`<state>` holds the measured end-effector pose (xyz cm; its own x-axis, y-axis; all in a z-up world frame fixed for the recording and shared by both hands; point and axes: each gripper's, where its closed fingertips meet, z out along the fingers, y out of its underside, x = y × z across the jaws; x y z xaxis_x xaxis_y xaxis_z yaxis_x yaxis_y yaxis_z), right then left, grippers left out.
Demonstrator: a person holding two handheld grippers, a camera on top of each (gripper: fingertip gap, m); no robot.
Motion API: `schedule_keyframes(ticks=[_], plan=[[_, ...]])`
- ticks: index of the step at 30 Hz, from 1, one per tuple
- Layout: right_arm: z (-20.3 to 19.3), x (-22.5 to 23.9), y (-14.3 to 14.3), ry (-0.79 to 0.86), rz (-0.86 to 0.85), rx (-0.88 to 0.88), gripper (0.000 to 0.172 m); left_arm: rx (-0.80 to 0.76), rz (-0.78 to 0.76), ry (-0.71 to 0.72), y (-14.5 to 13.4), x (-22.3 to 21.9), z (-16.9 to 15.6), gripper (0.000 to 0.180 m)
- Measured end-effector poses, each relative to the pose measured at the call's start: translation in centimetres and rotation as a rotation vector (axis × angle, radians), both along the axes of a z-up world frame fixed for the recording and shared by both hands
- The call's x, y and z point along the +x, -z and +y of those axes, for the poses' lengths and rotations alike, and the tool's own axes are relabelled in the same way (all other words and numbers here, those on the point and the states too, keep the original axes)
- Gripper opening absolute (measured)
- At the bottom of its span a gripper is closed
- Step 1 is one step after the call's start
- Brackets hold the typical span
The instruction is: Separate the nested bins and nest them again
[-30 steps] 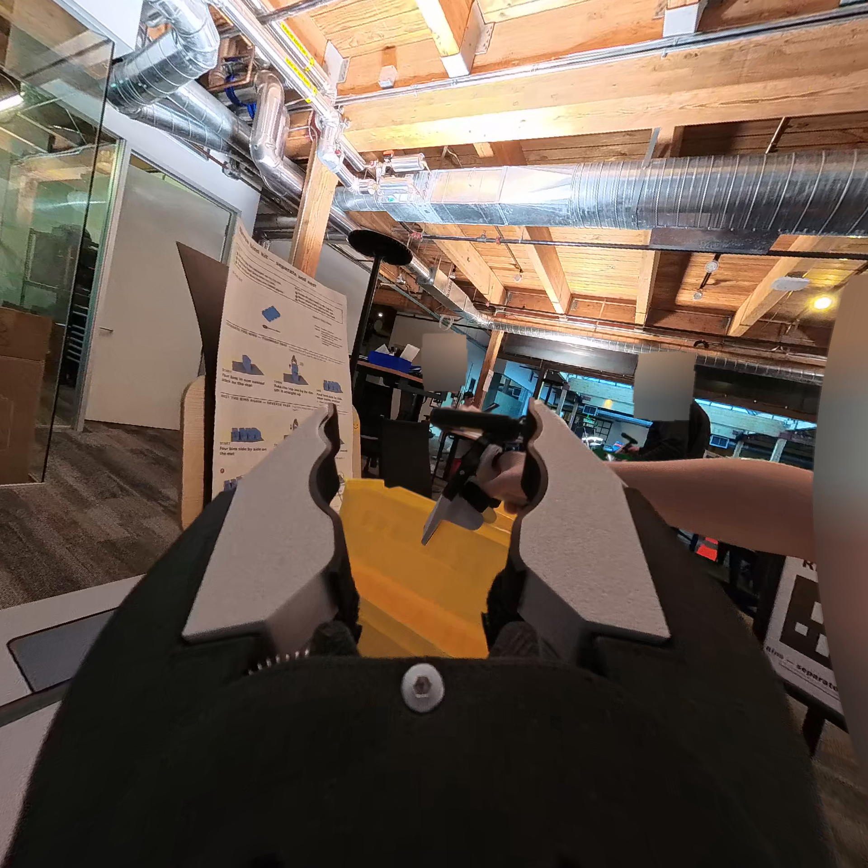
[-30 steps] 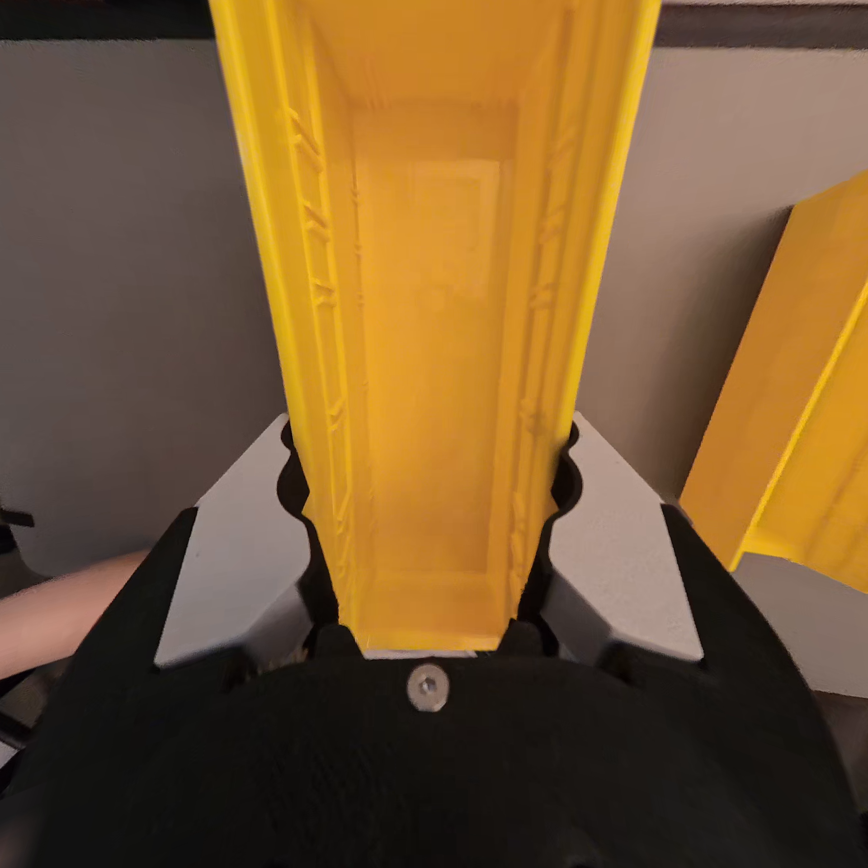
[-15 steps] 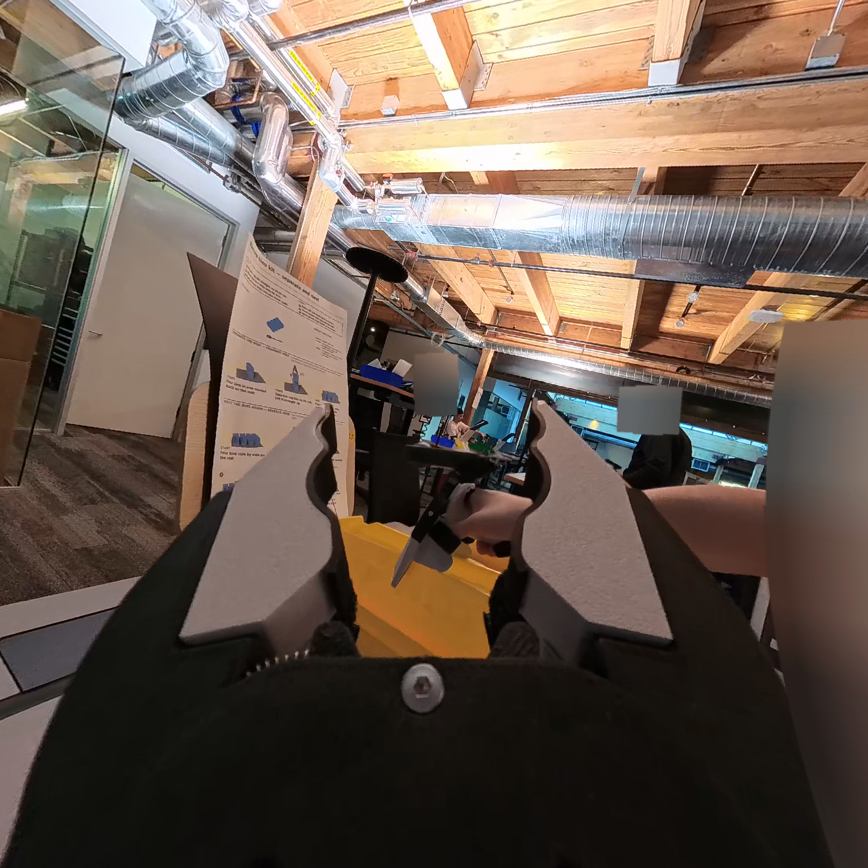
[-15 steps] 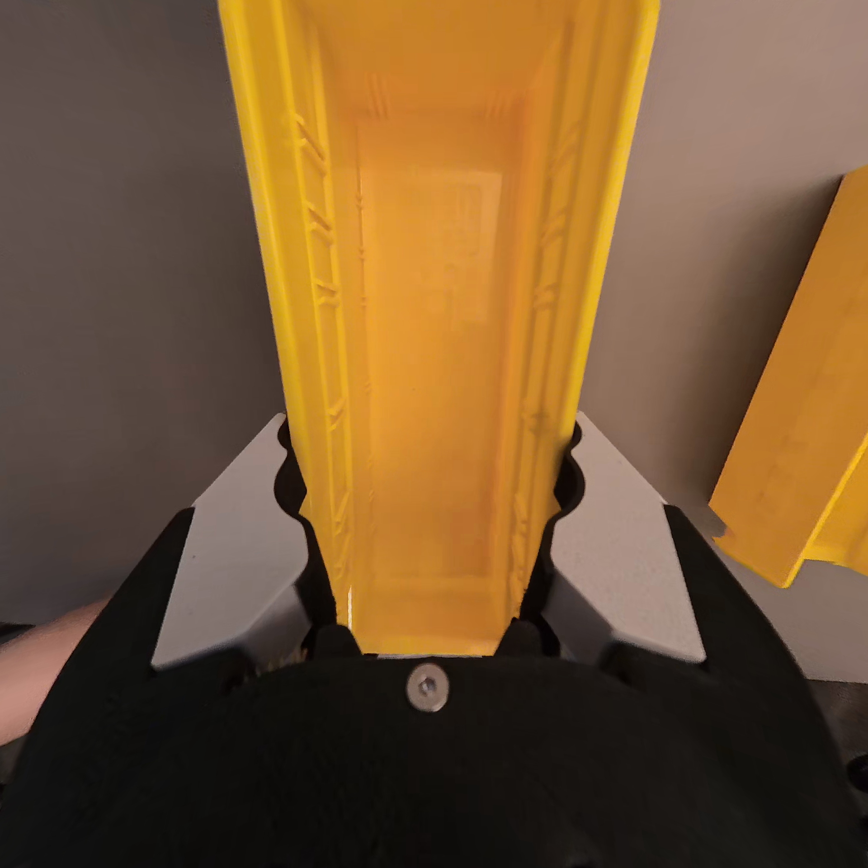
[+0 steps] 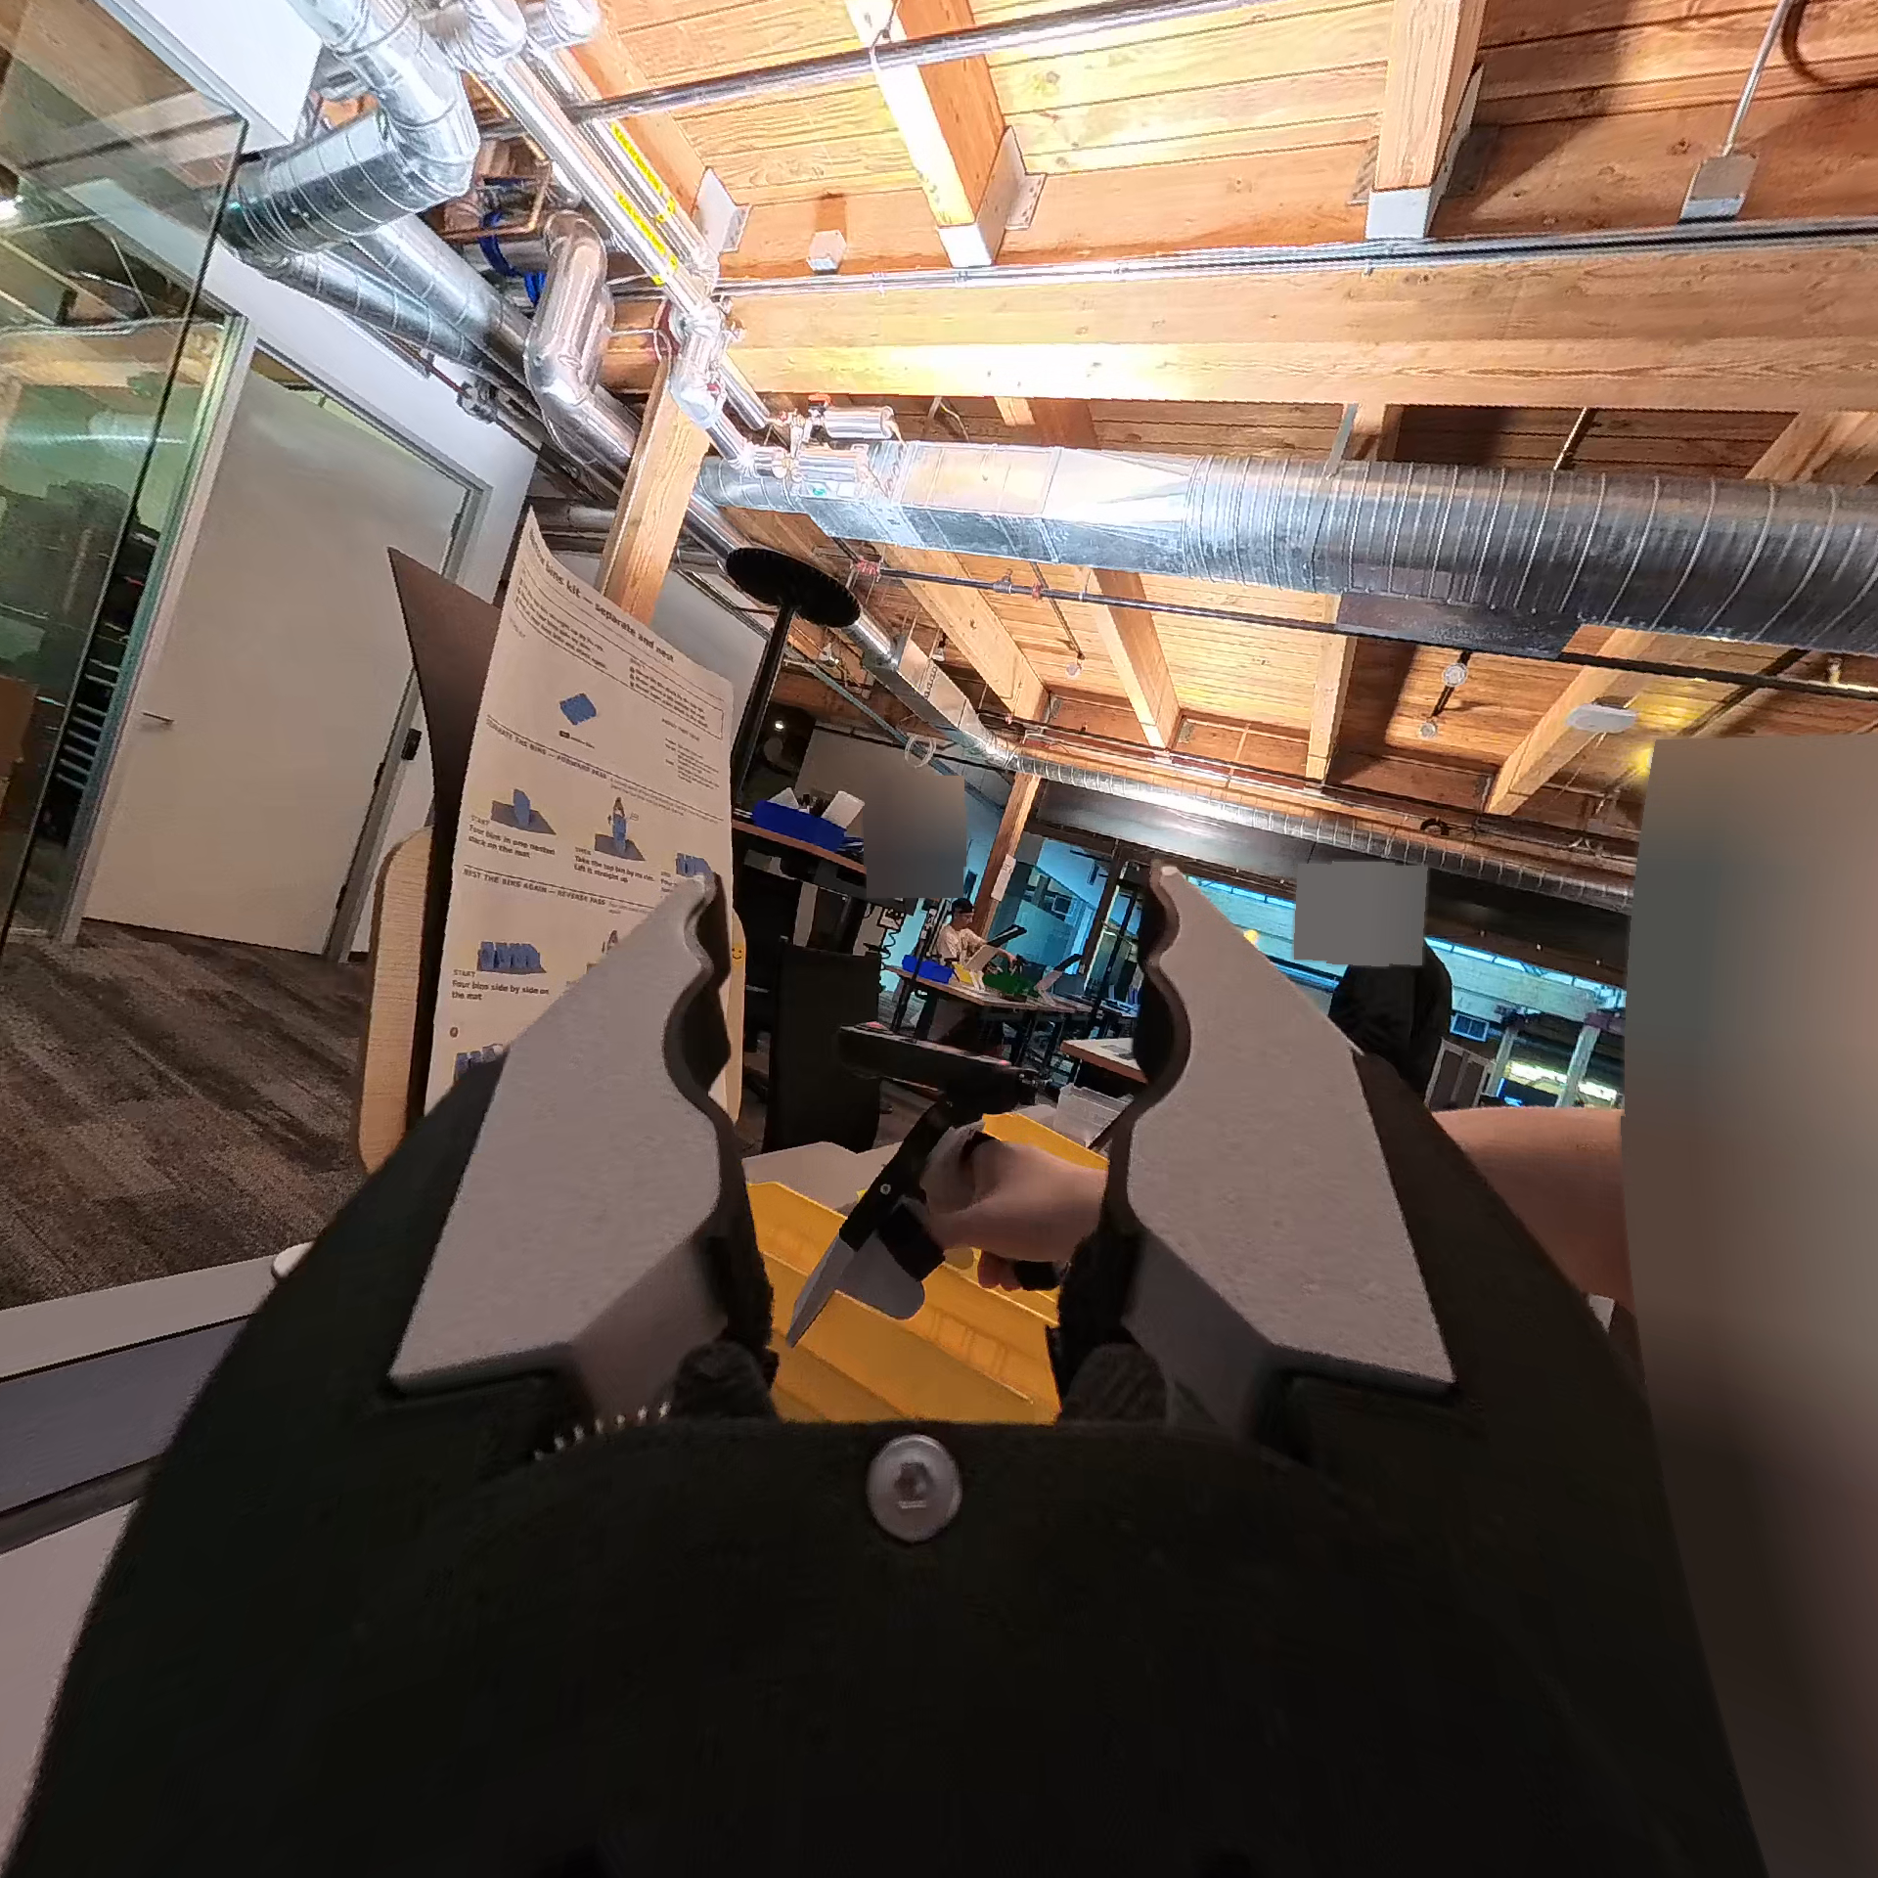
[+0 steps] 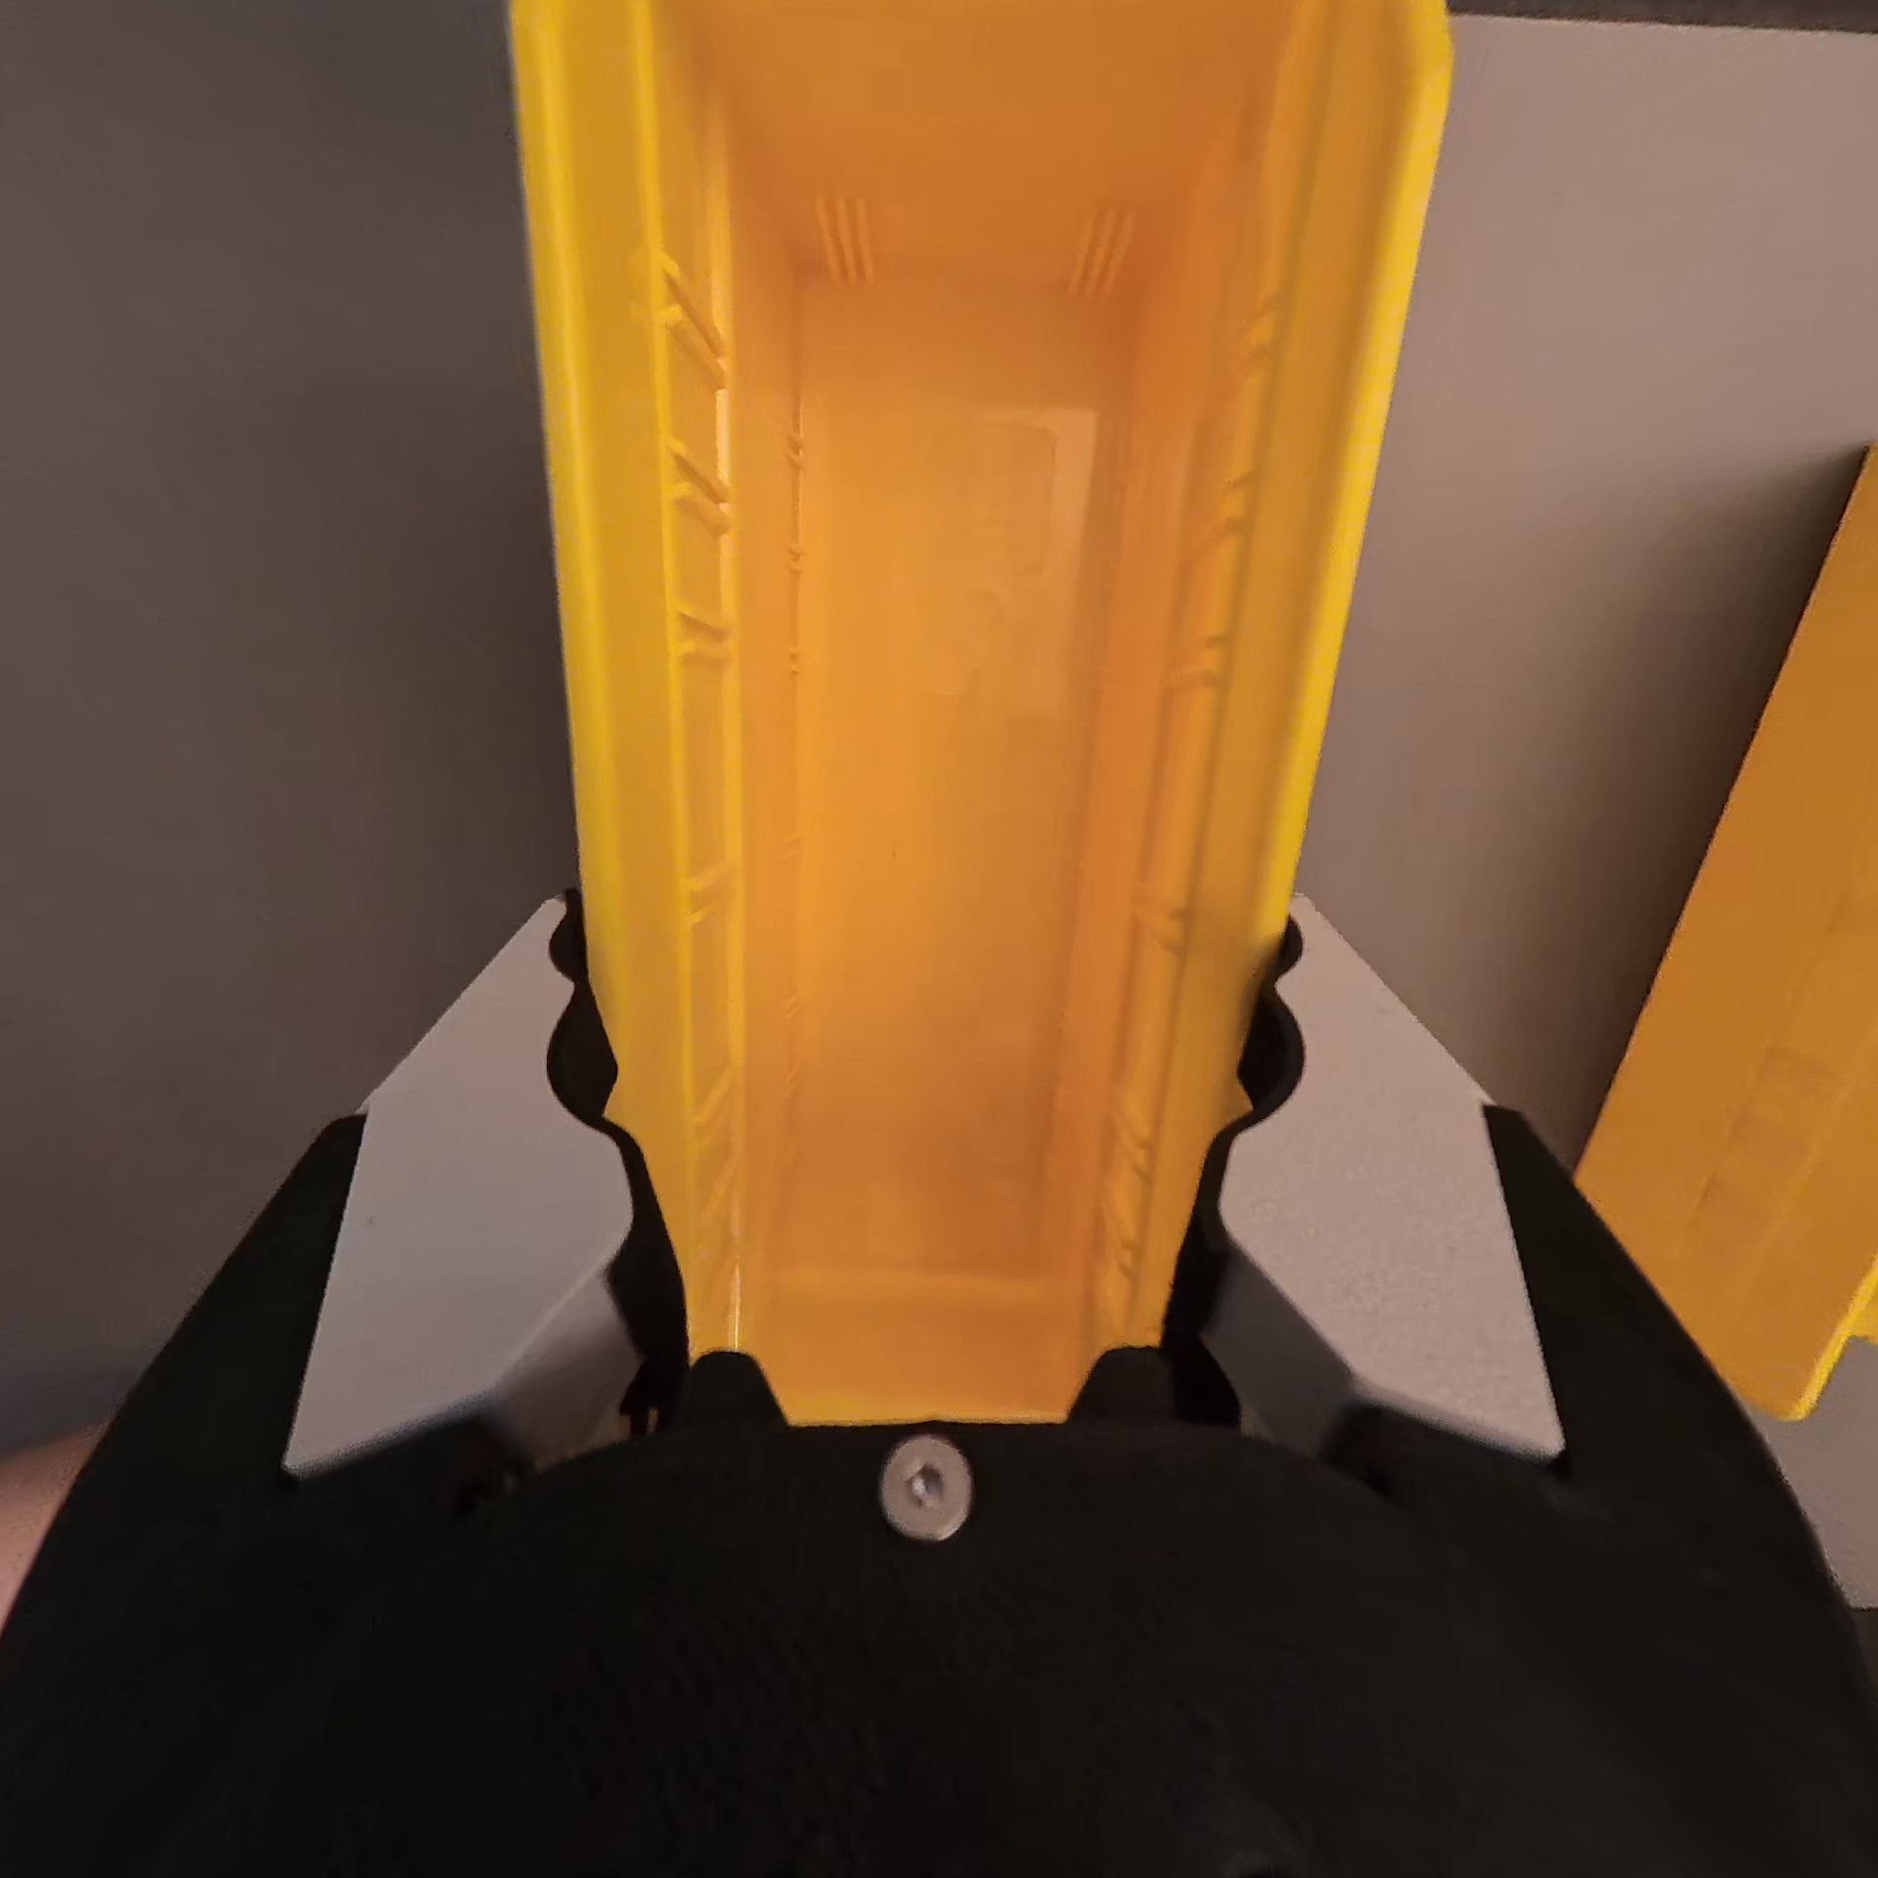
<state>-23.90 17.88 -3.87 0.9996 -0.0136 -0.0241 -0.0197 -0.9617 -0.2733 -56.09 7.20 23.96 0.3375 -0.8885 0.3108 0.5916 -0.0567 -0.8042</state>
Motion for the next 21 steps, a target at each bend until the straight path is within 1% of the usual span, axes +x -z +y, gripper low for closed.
schedule_keyframes(ticks=[2, 3, 4, 6, 8, 9, 10, 11, 12, 14, 15, 16, 18, 21], plan=[[0.0, -0.1, -0.9, -0.058, -0.012, 0.011, 0.127, -0.002, 0.001, 0.005, 0.0, 0.1, 0.0, 0.08], [0.3, -0.4, -2.1, -0.105, -0.007, 0.046, 0.127, -0.004, 0.002, 0.006, 0.1, 0.1, 0.1, 0.08], [0.5, -0.4, -3.5, -0.161, -0.011, 0.093, 0.127, -0.008, 0.002, 0.005, 0.1, 0.1, 0.1, 0.08], [1.1, 1.2, -6.9, -0.268, -0.082, 0.229, 0.126, -0.016, -0.002, 0.008, 0.3, -0.1, 0.3, 0.08], [1.7, 5.8, -10.3, -0.299, -0.216, 0.404, 0.124, -0.024, -0.015, 0.007, 0.4, -0.6, 0.5, 0.079], [1.6, 8.9, -11.4, -0.285, -0.274, 0.466, 0.125, -0.028, -0.022, 0.002, 0.4, -0.9, 0.7, 0.08], [1.2, 12.6, -11.8, -0.253, -0.333, 0.492, 0.13, -0.031, -0.029, -0.005, 0.5, -1.2, 0.8, 0.08], [0.6, 16.5, -11.1, -0.205, -0.393, 0.472, 0.136, -0.033, -0.036, -0.01, 0.5, -1.4, 0.9, 0.08], [-0.5, 19.7, -9.2, -0.169, -0.403, 0.397, 0.141, -0.03, -0.042, -0.013, 0.5, -1.6, 0.9, 0.08], [-3.5, 24.1, -4.0, -0.085, -0.336, 0.171, 0.151, -0.023, -0.053, -0.014, 0.4, -1.8, 0.9, 0.08], [-4.4, 25.3, -2.1, -0.061, -0.305, 0.119, 0.151, -0.022, -0.056, -0.013, 0.3, -1.8, 0.9, 0.08], [-4.9, 26.6, -0.9, -0.036, -0.31, 0.094, 0.151, -0.022, -0.054, -0.013, 0.3, -1.7, 0.9, 0.08], [-4.9, 28.6, 0.5, -0.017, -0.322, 0.086, 0.151, -0.029, -0.037, -0.017, 0.4, -1.1, 1.2, 0.08], [-5.0, 30.3, 2.4, 0.083, -0.229, 0.036, 0.151, -0.049, -0.004, -0.014, 0.8, 0.1, 1.8, 0.081]])
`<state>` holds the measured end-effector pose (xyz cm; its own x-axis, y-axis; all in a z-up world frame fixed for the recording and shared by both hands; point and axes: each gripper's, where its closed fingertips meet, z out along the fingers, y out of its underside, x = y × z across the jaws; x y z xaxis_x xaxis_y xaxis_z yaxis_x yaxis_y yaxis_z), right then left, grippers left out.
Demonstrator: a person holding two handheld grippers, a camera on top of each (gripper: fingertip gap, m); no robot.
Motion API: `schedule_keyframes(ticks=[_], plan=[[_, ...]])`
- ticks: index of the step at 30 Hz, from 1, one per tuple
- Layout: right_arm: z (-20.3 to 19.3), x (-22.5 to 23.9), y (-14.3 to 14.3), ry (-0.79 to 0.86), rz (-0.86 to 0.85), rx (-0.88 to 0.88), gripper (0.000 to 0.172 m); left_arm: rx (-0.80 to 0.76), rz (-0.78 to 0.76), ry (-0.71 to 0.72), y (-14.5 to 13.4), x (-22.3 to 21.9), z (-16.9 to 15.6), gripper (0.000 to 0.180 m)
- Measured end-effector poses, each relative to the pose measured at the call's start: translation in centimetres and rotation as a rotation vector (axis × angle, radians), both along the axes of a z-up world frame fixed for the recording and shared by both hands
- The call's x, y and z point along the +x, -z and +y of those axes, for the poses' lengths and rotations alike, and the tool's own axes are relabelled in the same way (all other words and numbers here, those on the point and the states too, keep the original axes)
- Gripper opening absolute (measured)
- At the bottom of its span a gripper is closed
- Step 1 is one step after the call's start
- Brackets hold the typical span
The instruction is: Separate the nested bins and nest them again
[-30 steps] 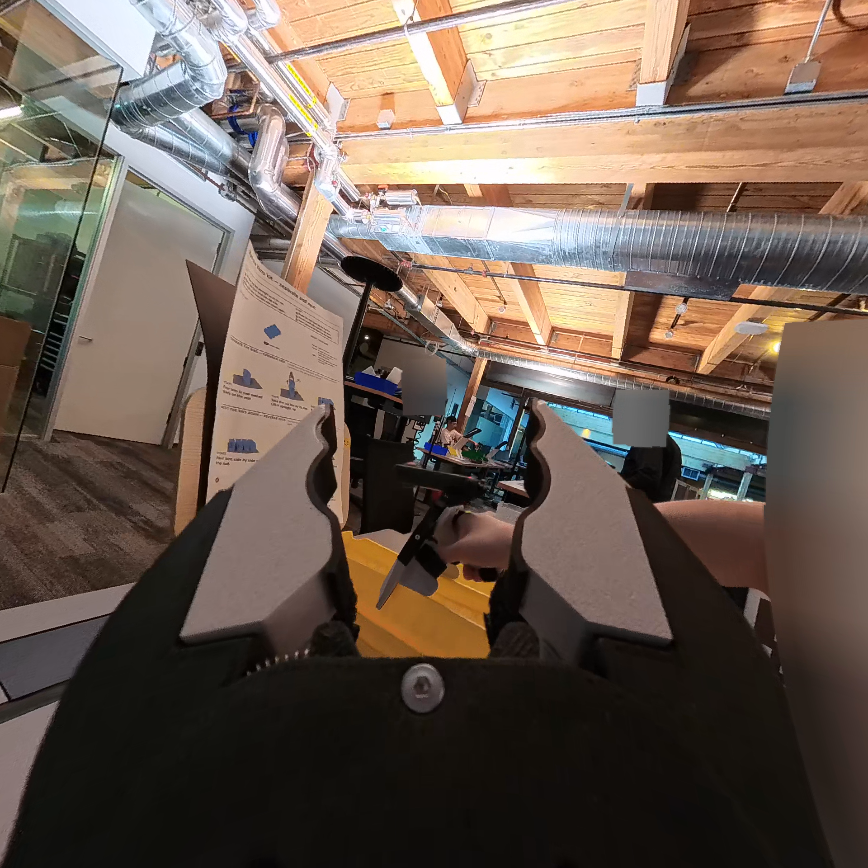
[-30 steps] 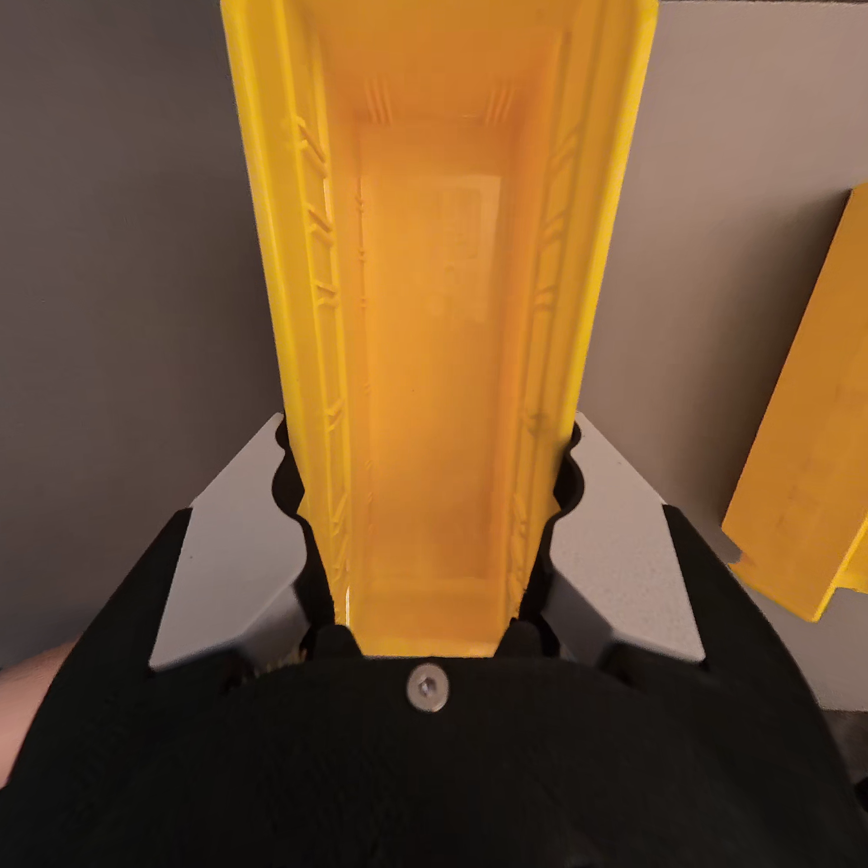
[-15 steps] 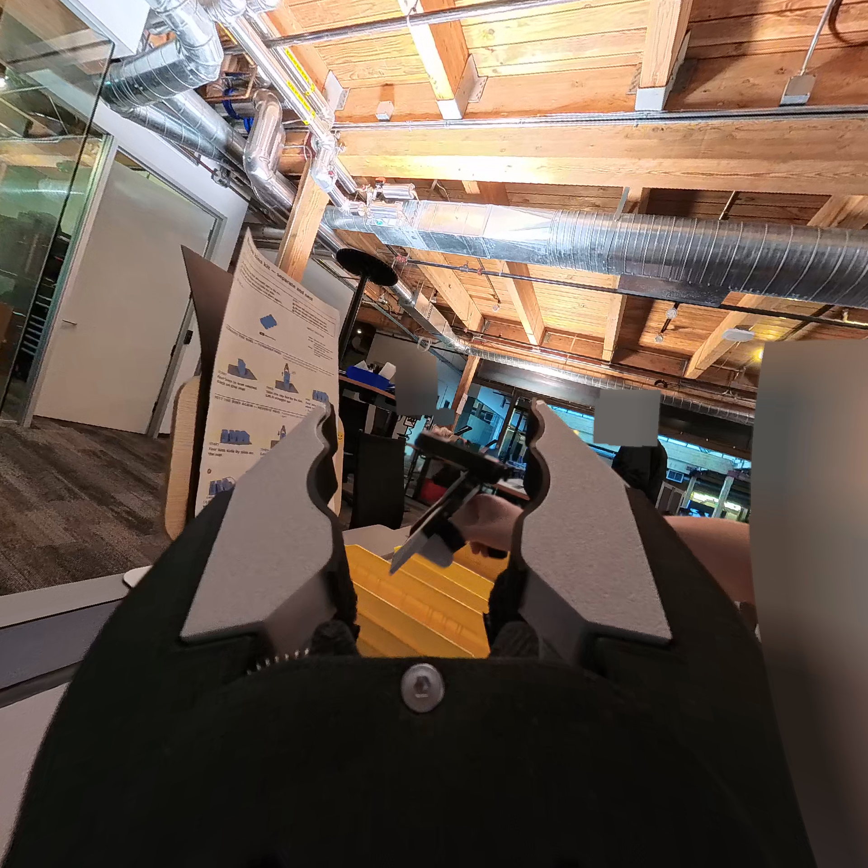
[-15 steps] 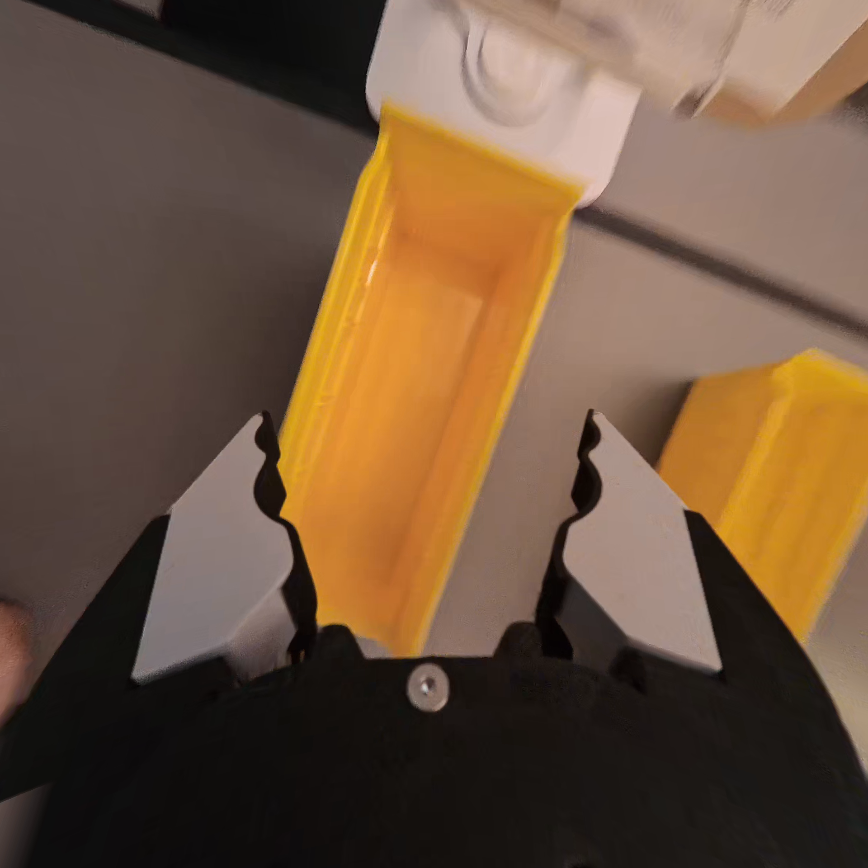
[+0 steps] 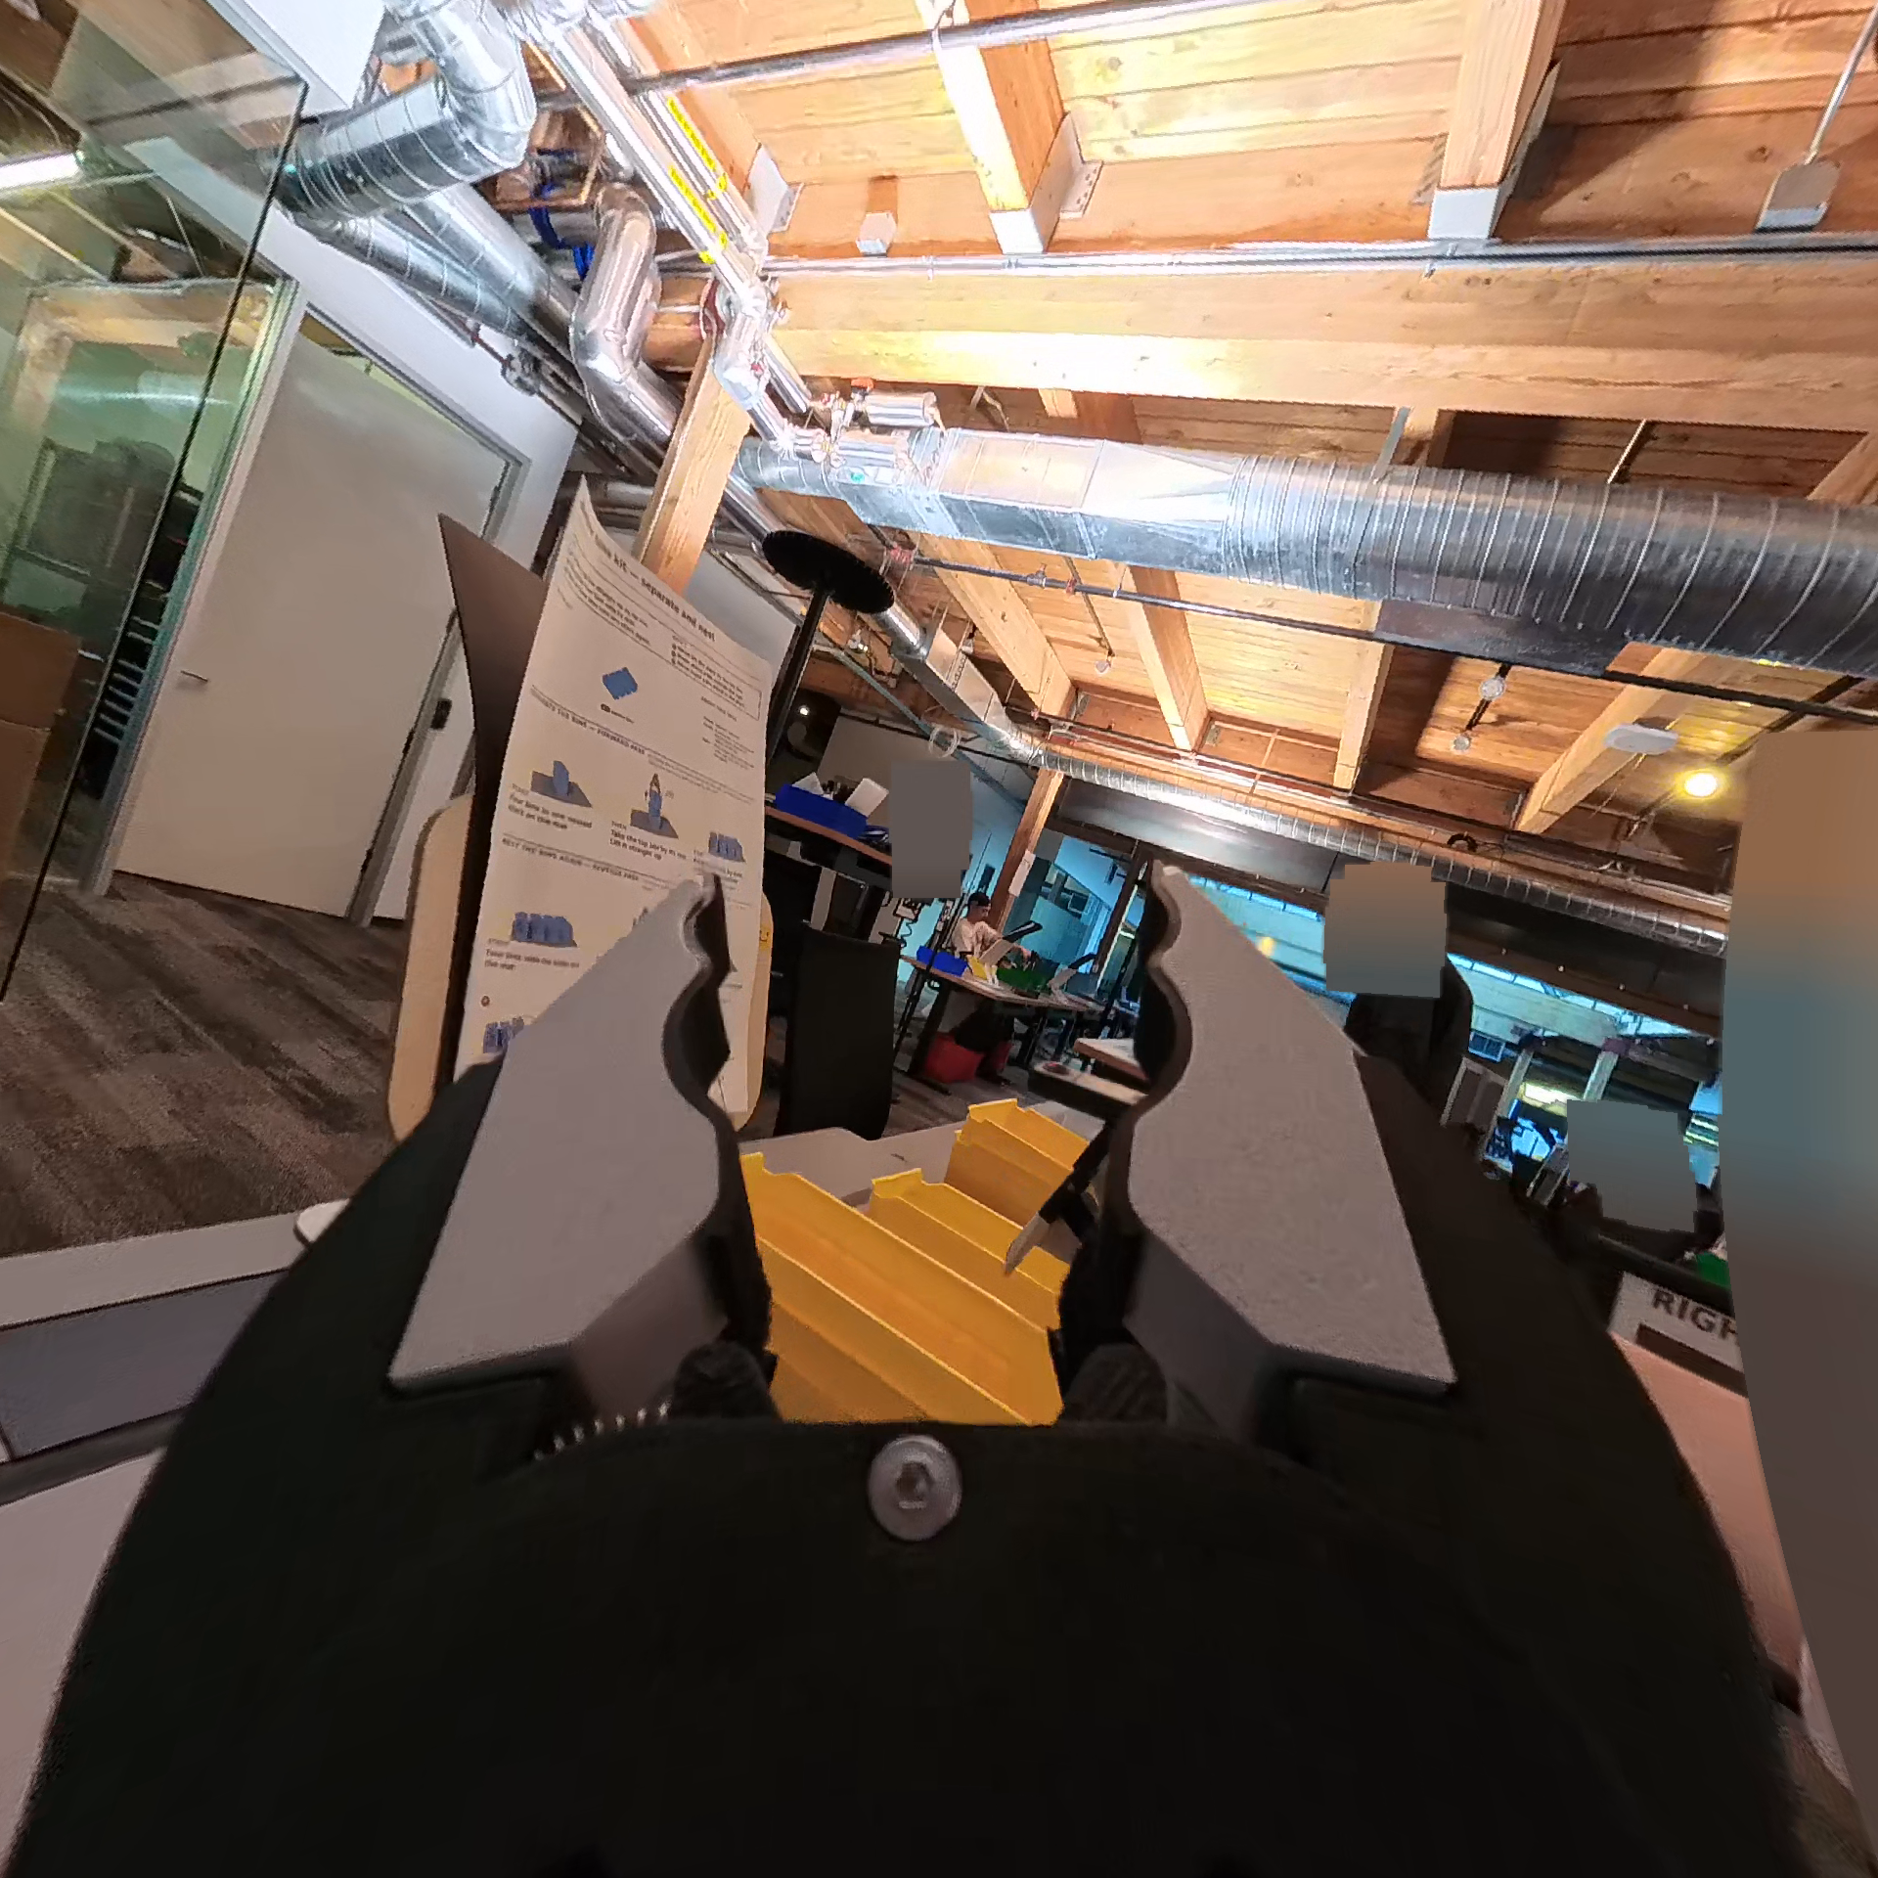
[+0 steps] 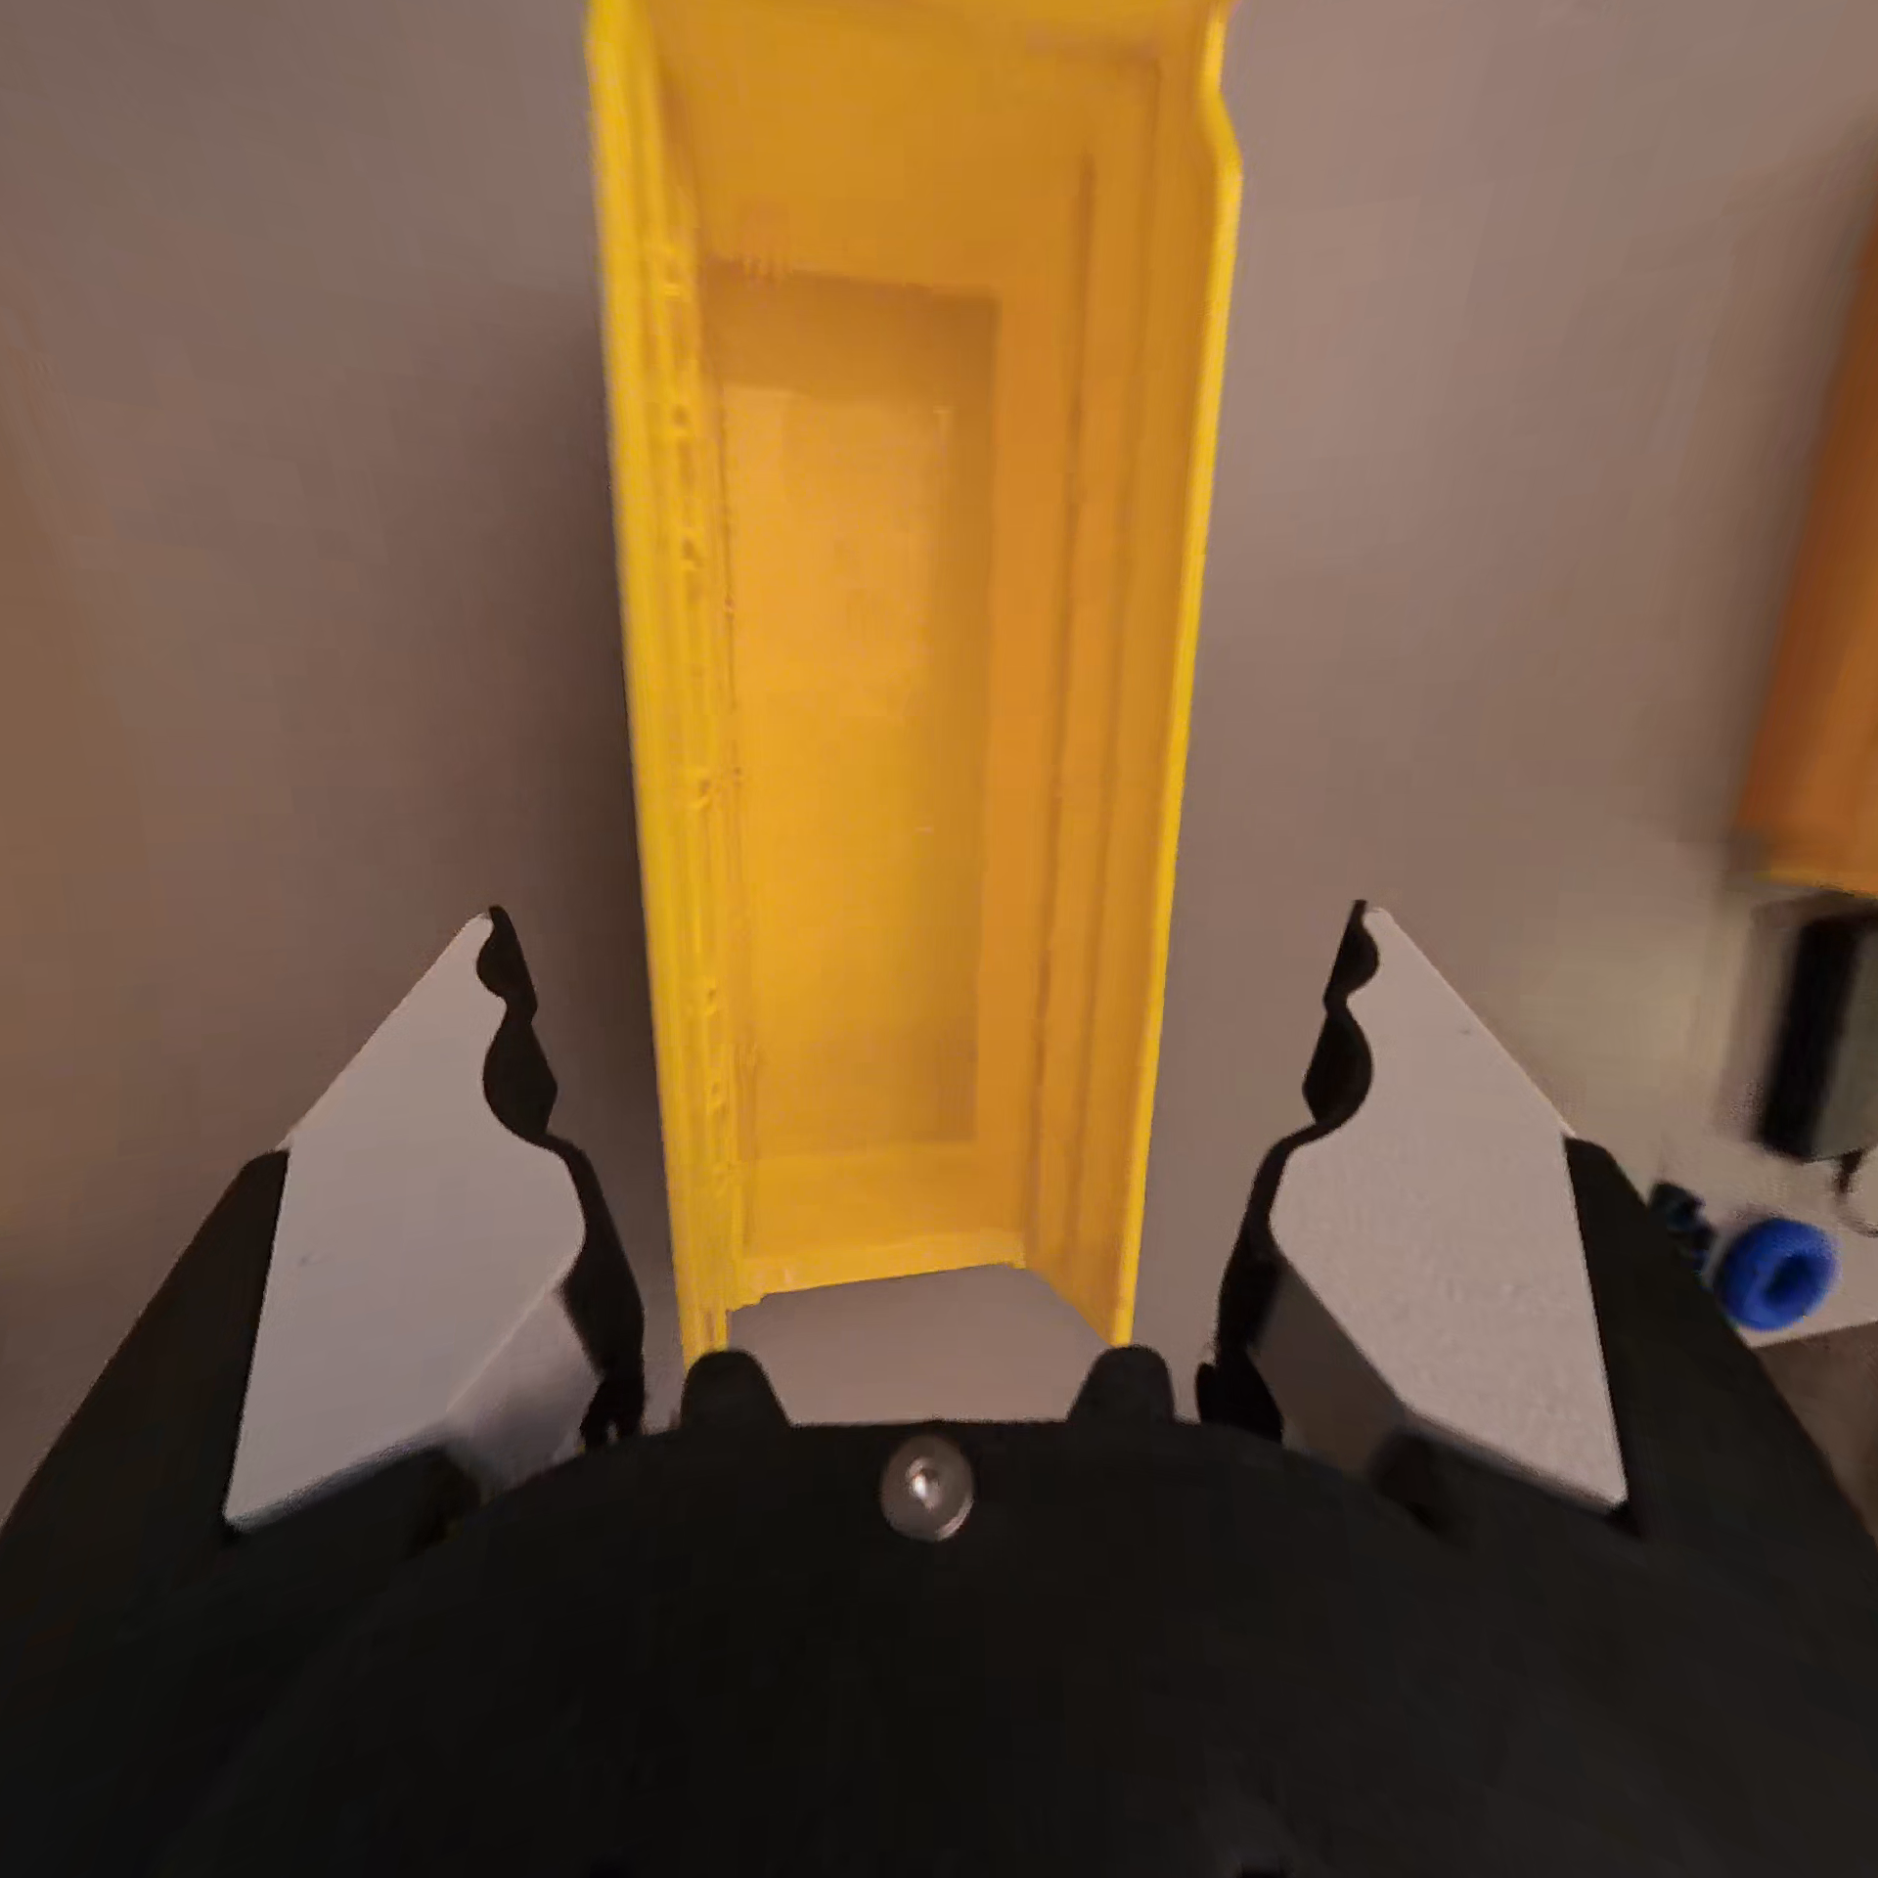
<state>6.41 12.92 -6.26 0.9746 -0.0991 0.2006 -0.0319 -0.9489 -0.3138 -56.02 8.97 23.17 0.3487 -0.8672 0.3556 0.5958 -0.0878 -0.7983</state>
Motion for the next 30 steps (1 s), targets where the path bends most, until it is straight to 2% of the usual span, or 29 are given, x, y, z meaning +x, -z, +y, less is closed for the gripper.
schedule_keyframes(ticks=[8, 13, 16, 23, 30], plan=[[1.1, 1.5, 2.7, 0.134, 0.194, -0.031, 0.151, -0.025, 0.064, 0.031, 0.5, 2.8, 0.7, 0.08], [1.4, -0.3, 4.6, 0.09, 0.25, -0.113, 0.151, -0.041, 0.081, 0.036, 0.8, 3.5, 1.3, 0.079], [1.3, -0.1, 5.5, 0.074, 0.214, -0.167, 0.15, -0.05, 0.085, 0.04, 0.9, 3.6, 1.4, 0.079], [1.1, -0.1, 4.7, 0.057, 0.189, -0.188, 0.119, -0.041, 0.056, 0.029, 0.7, 2.8, 1.3, 0.077], [0.4, -1.6, 2.8, 0.092, 0.253, -0.184, 0.11, -0.042, 0.064, 0.046, 0.7, 3.1, 1.1, 0.077]])
